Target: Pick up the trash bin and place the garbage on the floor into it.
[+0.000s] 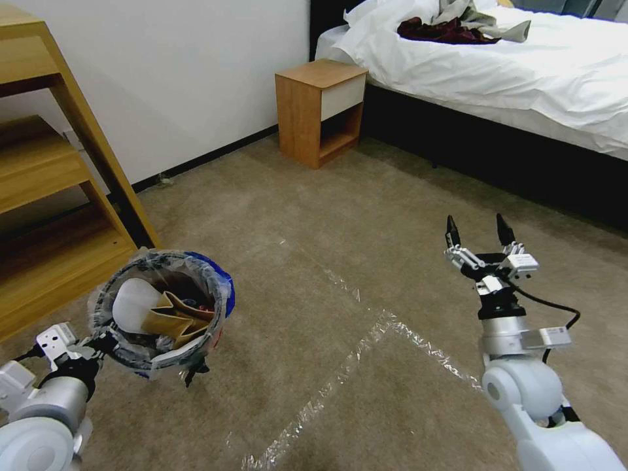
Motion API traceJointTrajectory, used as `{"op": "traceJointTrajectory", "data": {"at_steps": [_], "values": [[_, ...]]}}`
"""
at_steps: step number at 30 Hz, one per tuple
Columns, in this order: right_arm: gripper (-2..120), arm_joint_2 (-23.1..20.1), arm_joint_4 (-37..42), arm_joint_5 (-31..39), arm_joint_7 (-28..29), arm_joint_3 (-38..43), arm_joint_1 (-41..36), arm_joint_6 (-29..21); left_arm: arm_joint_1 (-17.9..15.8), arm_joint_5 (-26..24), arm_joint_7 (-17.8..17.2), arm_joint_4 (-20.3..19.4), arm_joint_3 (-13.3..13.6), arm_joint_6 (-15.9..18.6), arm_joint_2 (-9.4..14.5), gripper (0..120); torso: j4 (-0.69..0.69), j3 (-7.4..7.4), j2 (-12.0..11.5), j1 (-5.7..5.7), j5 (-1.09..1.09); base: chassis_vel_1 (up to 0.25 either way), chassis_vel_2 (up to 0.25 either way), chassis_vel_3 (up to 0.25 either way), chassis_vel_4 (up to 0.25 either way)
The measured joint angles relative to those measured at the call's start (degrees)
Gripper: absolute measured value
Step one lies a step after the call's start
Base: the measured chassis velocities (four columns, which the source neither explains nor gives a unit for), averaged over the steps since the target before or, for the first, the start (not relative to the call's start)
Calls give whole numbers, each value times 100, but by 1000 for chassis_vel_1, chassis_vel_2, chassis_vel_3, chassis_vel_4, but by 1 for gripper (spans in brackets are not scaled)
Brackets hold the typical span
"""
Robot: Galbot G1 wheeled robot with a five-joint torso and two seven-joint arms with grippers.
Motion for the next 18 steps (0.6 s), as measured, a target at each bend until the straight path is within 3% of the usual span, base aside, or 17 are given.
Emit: {"op": "traceJointTrajectory", "data": {"at_steps": [18], "values": [[100, 276, -41, -262, -24, -69, -178, -46, 13, 8, 7, -35, -27, -12, -47, 1, 0, 0, 0, 0, 0, 0, 0, 0, 0]]}}
